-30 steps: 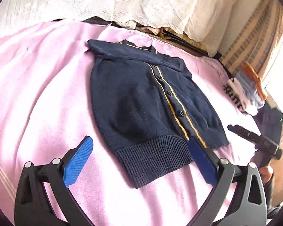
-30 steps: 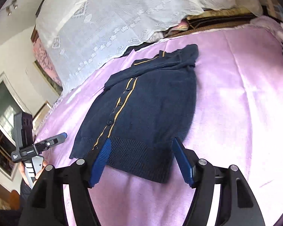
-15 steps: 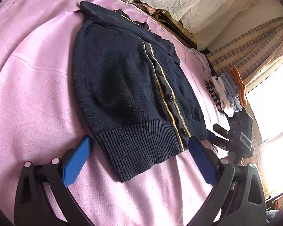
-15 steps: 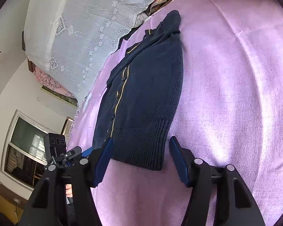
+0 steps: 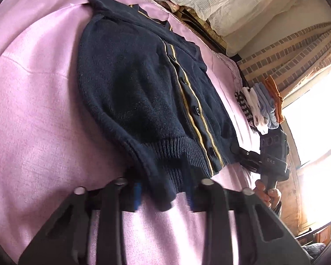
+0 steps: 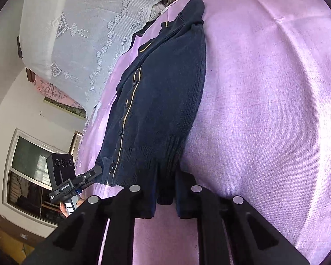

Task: Fold small clothes
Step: 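Grasp the ribbed hem with both grippers and lift it toward the collar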

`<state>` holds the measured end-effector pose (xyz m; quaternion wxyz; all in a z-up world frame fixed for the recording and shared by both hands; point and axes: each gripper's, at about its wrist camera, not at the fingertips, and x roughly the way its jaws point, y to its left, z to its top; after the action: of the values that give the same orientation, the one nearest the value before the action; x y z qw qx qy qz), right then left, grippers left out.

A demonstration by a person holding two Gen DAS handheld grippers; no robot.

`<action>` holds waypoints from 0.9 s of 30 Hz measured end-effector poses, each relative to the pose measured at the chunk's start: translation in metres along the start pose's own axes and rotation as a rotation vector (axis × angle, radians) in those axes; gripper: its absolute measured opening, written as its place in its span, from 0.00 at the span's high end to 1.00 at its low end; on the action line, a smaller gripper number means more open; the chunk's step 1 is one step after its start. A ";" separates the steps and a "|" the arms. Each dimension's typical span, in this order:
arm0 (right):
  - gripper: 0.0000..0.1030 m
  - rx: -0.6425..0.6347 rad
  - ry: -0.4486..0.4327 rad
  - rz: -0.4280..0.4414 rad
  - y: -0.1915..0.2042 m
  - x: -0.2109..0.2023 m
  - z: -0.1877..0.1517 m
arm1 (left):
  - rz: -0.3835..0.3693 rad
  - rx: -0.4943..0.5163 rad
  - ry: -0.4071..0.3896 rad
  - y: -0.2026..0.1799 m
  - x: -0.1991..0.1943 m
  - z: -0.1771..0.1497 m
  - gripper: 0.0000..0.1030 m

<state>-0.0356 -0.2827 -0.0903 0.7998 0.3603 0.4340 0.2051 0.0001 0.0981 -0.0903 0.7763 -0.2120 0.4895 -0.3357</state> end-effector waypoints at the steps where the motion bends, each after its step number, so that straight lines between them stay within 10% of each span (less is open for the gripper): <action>1: 0.92 -0.002 -0.009 0.007 0.000 -0.002 0.000 | -0.019 -0.022 -0.003 0.004 -0.001 0.001 0.90; 27: 0.93 -0.030 -0.121 0.167 0.061 -0.014 0.133 | -0.007 0.092 -0.156 -0.046 -0.039 0.130 0.92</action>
<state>0.0683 -0.3045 0.0114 0.8100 0.3950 0.3504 0.2552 0.0918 0.0952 0.0201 0.8199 -0.2036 0.4108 -0.3430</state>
